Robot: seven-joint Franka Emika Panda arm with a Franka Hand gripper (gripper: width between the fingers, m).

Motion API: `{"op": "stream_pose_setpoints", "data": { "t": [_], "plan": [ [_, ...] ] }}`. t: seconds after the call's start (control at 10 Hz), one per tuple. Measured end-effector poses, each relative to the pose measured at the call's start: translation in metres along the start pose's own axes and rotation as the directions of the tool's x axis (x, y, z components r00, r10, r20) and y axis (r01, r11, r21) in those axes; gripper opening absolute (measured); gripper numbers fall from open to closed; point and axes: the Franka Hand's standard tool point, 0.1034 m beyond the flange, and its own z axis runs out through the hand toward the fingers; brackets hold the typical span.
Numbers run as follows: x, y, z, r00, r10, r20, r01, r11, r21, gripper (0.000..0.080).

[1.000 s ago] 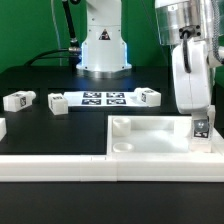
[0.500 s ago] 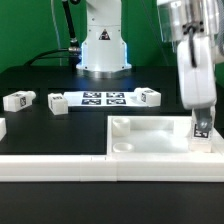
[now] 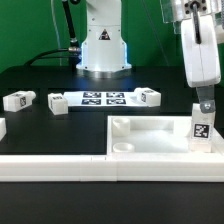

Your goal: Assemble square table

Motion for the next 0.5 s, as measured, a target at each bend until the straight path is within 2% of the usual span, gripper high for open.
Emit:
{"op": "stream_pose_setpoints", "data": {
  "t": [0.3,0.4,0.5],
  "plan": [
    [0.0,0.0,-0.001,1.0,-0.029,0.0,0.029,1.0,0.005,0.0648],
    [0.002,0.007,-0.004,0.998,-0.061,-0.005,0.061,0.997,0.037,0.0648],
    [0.008,0.029,-0.008,0.993,-0.115,-0.008,0.115,0.993,0.019,0.0648]
  ]
}}
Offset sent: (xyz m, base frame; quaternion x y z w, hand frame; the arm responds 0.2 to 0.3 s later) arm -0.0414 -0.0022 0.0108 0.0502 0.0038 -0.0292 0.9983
